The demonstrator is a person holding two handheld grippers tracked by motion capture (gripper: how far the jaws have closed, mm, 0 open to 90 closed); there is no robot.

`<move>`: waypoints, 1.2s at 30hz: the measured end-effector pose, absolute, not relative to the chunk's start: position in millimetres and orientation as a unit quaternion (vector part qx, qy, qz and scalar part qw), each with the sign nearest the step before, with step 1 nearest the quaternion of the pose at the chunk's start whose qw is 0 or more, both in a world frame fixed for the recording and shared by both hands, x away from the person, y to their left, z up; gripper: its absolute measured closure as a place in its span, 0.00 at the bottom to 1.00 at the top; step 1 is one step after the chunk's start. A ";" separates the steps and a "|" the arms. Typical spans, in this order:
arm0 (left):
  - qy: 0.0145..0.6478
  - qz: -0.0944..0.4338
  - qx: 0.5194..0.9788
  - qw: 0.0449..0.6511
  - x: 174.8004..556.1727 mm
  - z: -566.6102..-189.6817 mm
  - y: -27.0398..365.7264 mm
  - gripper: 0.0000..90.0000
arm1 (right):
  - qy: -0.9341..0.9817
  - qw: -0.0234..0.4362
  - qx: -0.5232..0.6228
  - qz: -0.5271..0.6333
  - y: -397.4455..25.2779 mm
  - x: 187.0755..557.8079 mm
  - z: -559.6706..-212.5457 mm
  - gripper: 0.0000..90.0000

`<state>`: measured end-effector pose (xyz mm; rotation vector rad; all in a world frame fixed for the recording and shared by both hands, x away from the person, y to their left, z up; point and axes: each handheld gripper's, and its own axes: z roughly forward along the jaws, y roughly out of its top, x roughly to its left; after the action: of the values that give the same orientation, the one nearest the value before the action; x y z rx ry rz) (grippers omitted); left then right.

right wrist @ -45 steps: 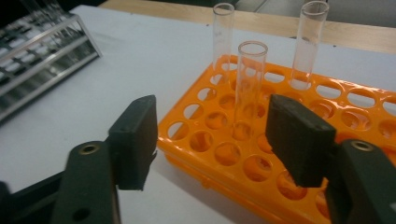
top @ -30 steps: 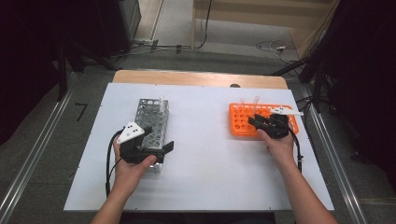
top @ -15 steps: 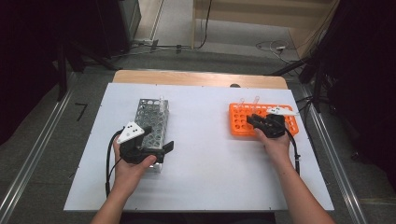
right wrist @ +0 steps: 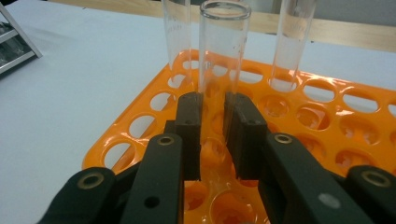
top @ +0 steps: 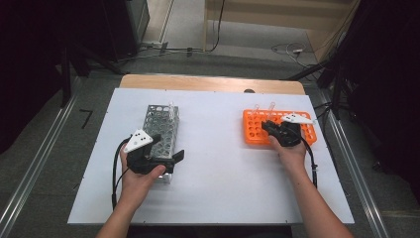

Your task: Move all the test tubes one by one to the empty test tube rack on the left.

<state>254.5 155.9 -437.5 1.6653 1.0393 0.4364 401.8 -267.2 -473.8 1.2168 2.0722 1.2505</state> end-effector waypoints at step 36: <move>0.427 0.179 0.705 0.538 251.6 -433.4 147.2 0.00 | 0.757 0.190 0.366 0.506 -257.7 340.7 -422.7 0.82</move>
<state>251.6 147.2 -433.4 1.6763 1.0152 0.4252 340.7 -257.7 -422.7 1.0276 2.1277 1.4231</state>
